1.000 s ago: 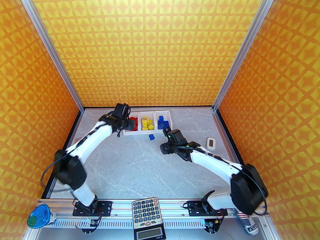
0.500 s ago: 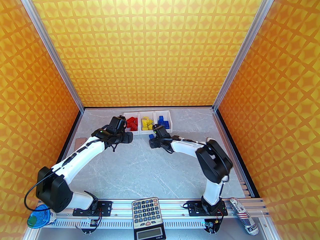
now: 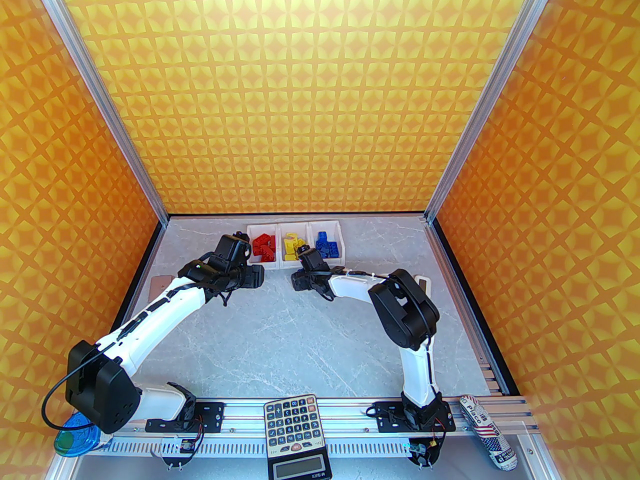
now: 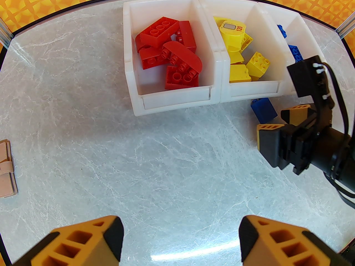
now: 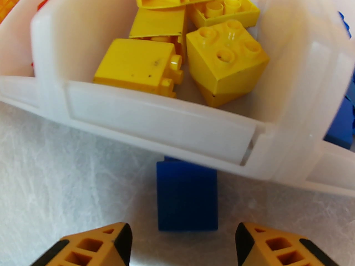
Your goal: Sort the legos into containers by color
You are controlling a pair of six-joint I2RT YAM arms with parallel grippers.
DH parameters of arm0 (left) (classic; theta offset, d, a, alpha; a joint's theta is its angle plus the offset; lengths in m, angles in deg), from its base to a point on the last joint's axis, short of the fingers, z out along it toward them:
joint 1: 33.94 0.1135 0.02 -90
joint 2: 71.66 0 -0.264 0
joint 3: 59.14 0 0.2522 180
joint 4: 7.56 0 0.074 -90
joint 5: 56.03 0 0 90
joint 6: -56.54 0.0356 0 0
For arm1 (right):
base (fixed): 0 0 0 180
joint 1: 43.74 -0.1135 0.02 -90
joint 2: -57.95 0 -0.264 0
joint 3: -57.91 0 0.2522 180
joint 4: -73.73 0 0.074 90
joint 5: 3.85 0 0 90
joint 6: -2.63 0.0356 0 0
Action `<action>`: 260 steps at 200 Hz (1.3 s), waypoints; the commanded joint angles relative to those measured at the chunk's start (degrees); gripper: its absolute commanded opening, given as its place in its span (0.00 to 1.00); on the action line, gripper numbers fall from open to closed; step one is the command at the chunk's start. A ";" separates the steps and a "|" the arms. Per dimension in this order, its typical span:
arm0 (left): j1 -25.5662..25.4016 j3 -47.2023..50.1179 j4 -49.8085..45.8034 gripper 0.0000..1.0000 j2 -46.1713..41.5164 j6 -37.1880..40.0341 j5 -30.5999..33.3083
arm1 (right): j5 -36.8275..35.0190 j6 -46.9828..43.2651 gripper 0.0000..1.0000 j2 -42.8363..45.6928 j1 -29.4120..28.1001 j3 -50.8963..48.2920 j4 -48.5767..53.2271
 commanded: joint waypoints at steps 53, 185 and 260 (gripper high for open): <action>-0.11 1.73 -0.16 0.73 -3.19 -0.75 -0.99 | -2.21 0.69 0.54 -3.60 -0.11 3.32 -0.39; -1.67 3.07 -0.76 0.73 -7.43 -1.41 -1.00 | -2.31 -3.82 0.27 10.22 -0.13 -8.25 0.59; -3.04 3.79 0.48 0.73 -8.84 -2.12 -0.96 | -5.89 -6.36 0.26 26.48 0.66 -9.69 10.04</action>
